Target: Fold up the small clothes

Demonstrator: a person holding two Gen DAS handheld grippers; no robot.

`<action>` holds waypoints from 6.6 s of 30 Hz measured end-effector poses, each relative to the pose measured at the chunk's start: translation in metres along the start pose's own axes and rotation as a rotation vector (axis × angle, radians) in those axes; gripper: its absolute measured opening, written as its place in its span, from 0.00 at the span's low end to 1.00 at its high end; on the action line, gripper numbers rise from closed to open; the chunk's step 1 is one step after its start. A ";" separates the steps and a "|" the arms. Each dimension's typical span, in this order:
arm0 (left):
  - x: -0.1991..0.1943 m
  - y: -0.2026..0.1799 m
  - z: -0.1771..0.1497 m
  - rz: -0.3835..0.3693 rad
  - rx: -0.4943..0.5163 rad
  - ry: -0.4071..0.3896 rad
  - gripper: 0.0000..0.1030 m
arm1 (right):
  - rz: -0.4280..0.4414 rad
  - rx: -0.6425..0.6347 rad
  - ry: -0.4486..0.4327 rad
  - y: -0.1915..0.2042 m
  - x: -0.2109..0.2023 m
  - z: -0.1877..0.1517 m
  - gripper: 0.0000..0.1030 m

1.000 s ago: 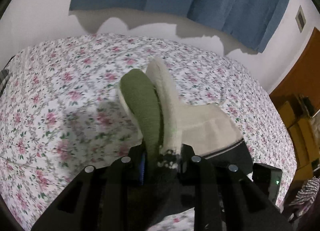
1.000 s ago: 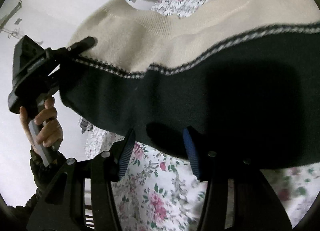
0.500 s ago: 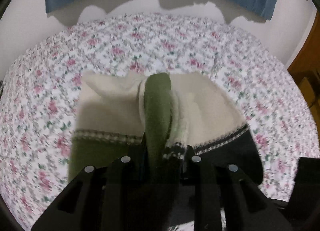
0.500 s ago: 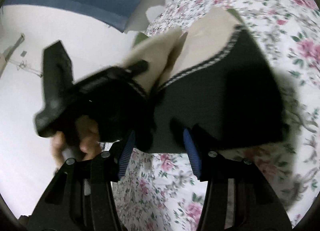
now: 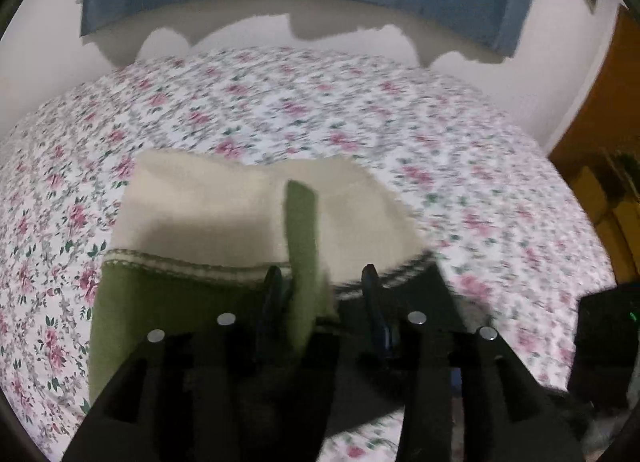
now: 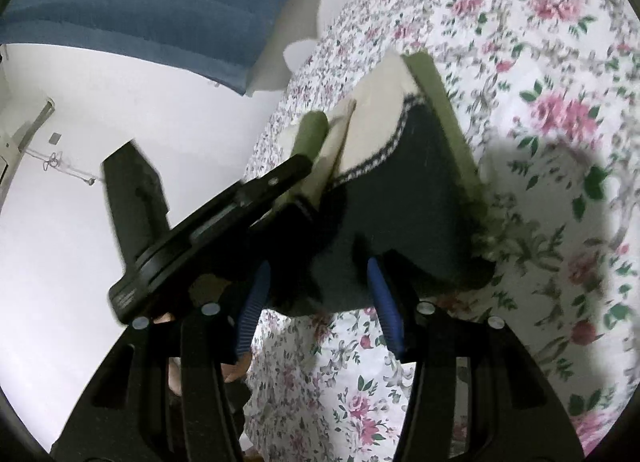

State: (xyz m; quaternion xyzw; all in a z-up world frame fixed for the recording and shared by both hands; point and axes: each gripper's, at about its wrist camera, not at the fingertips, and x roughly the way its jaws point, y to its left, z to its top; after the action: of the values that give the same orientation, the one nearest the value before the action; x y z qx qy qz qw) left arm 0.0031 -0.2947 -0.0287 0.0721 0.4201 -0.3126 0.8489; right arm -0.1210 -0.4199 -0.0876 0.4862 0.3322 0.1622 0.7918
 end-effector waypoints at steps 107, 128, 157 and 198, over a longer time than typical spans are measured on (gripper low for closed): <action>-0.002 0.127 -0.097 0.005 -0.001 -0.014 0.79 | -0.016 0.108 0.154 -0.004 0.034 0.025 0.47; 0.008 0.115 -0.093 -0.019 -0.004 0.024 0.79 | -0.199 -0.017 0.014 -0.024 -0.011 0.012 0.12; -0.020 0.130 -0.072 -0.245 -0.130 0.006 0.80 | -0.187 -0.041 0.003 -0.036 -0.007 0.005 0.12; 0.019 0.110 -0.056 -0.240 -0.048 0.067 0.83 | -0.170 -0.007 0.012 -0.063 0.077 0.169 0.12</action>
State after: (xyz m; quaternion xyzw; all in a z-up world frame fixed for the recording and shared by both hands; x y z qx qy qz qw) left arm 0.0391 -0.1945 -0.0942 0.0115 0.4612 -0.3991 0.7924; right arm 0.0465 -0.5176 -0.1194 0.4524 0.3767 0.0985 0.8024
